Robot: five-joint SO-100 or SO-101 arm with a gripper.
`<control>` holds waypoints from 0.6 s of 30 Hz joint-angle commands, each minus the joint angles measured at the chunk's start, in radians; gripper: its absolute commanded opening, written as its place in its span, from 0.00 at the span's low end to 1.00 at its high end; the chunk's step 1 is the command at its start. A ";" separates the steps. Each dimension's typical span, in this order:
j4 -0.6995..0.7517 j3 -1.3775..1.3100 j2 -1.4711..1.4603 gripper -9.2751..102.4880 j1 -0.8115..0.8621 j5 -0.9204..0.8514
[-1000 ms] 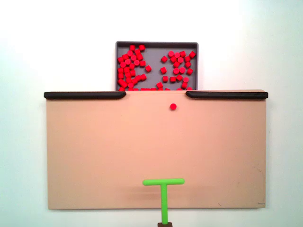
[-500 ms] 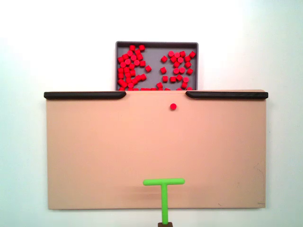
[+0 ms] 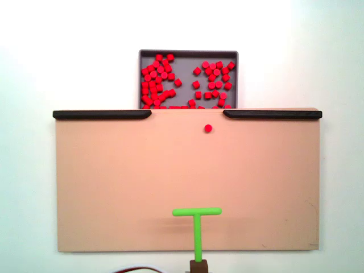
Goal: Push granules from bottom to the grey container
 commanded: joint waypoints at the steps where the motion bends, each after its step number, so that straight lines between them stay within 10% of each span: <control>1: -0.014 -0.018 -0.008 0.08 0.006 0.005; 18: -0.176 0.112 -0.011 0.08 0.029 -0.012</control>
